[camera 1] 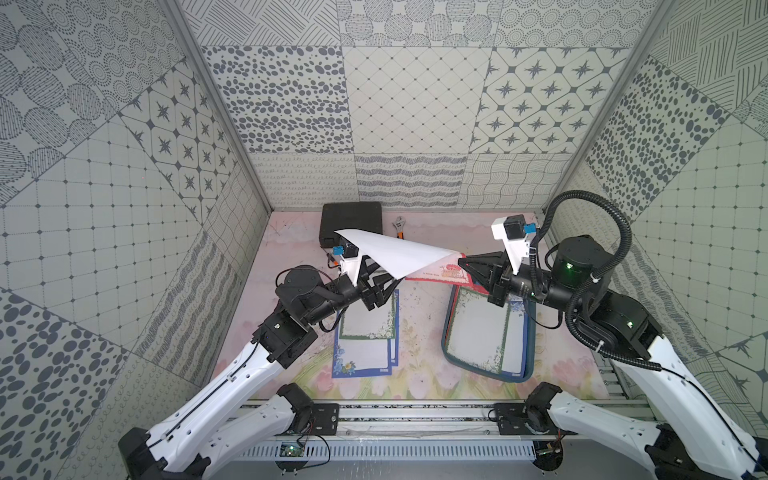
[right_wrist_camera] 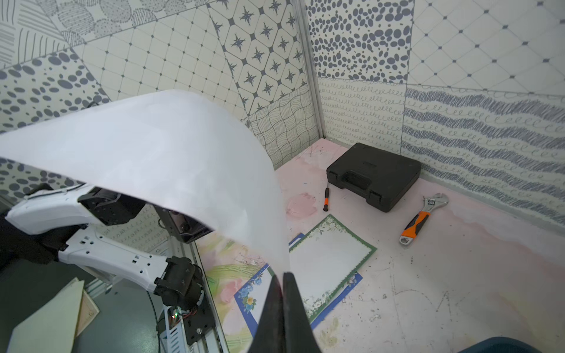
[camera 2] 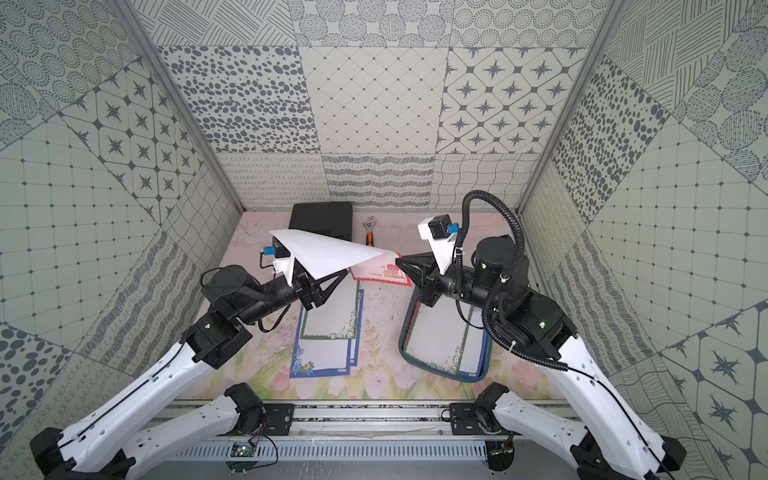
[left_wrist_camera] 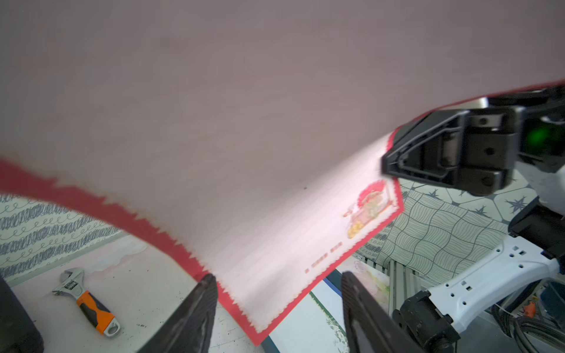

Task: Take out the stationery paper from the storage box
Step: Place the stationery paper at the center of the board.

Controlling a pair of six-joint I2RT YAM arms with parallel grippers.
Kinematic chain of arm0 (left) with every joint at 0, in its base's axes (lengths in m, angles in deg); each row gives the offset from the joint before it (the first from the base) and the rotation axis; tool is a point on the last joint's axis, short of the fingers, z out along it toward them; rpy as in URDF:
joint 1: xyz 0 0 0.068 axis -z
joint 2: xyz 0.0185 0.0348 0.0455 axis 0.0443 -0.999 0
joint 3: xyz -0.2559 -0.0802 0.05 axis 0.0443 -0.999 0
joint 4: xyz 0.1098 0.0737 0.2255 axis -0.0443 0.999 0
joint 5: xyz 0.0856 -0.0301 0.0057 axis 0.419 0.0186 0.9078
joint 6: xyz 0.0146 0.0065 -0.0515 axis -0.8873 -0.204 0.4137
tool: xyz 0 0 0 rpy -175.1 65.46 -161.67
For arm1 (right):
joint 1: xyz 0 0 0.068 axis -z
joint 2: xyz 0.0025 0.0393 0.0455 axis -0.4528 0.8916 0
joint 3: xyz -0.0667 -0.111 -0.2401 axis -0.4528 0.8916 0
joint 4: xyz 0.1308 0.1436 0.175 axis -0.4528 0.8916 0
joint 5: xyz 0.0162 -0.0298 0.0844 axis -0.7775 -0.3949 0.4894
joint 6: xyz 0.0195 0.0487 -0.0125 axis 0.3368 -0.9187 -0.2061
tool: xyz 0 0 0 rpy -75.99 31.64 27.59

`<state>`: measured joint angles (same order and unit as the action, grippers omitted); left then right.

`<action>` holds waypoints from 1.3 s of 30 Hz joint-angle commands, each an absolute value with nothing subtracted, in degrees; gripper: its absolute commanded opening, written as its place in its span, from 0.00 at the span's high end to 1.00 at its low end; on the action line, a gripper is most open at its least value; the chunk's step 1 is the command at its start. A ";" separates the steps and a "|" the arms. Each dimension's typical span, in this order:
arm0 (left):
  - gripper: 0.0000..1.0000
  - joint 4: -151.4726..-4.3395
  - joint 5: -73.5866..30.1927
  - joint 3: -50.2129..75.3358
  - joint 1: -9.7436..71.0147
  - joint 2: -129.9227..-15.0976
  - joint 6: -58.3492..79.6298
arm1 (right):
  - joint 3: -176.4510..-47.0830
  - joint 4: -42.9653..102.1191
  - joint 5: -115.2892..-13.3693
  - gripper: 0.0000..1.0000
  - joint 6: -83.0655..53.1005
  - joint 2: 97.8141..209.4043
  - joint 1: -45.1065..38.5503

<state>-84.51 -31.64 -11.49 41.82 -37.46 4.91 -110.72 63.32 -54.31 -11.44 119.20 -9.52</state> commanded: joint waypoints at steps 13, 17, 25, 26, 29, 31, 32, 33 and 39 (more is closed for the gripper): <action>0.41 -92.07 -29.42 -9.39 39.80 -41.38 5.87 | -106.14 47.15 -32.75 1.00 -26.34 122.78 2.29; 0.39 -93.23 -29.13 -9.63 36.21 -42.48 10.78 | -106.99 47.22 -29.77 1.00 -26.32 122.88 2.88; 0.37 -101.19 -36.41 -10.39 29.80 -46.60 20.36 | -108.51 47.31 -25.12 1.00 -23.79 122.44 3.06; 0.36 -102.01 -37.90 -9.99 29.29 -47.50 21.71 | -109.23 48.72 -24.71 1.00 -22.02 122.19 3.02; 0.36 -104.90 -42.10 -8.92 28.23 -50.31 26.55 | -112.48 55.74 -23.82 1.00 -15.46 121.87 3.19; 0.36 -105.82 -45.55 -7.62 27.86 -52.26 29.46 | -114.82 60.83 -23.16 1.00 -10.85 121.69 3.17; 0.36 -105.11 -47.08 -6.76 27.72 -53.14 30.66 | -116.20 63.68 -23.12 1.00 -8.26 121.63 3.20; 0.36 -104.63 -48.16 -6.26 27.80 -53.69 31.62 | -117.56 66.30 -23.31 1.00 -6.21 121.90 3.26; 0.33 -99.65 -48.32 -7.45 27.49 -51.57 33.22 | -127.37 84.35 -28.21 1.00 6.47 125.42 3.28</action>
